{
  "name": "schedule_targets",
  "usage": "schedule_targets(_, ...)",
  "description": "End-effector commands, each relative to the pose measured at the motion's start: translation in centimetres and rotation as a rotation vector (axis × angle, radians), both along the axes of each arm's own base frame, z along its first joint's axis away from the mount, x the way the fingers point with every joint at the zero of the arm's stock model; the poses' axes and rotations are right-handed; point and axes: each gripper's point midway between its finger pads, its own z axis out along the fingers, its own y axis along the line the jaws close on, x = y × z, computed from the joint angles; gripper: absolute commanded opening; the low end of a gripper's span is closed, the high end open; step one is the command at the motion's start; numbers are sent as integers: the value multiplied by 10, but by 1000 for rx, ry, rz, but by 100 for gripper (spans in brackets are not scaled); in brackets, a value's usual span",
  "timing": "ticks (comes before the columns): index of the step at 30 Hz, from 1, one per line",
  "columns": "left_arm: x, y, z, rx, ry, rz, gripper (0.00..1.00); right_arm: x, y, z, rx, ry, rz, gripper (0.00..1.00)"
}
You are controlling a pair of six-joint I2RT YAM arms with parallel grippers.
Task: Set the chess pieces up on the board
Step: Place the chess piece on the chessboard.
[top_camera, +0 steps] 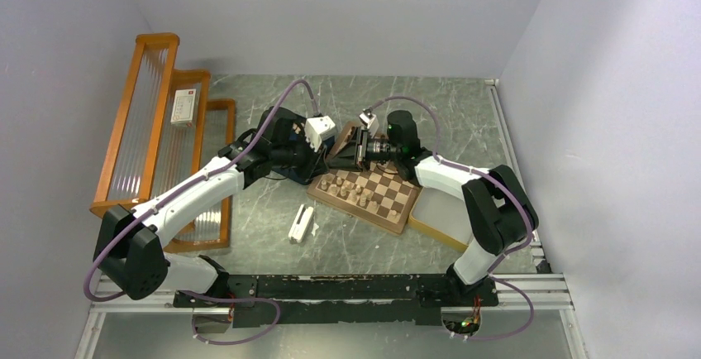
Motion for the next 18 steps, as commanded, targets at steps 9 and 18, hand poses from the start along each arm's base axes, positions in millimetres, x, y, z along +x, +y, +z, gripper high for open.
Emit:
schedule_targets(9,8,-2,17,-31,-63,31,40,-3,-3,-3,-17,-40,-16,3)
schedule_targets(18,16,4,8,27,-15,97,76,28,-36,-10,-174,-131,-224,3)
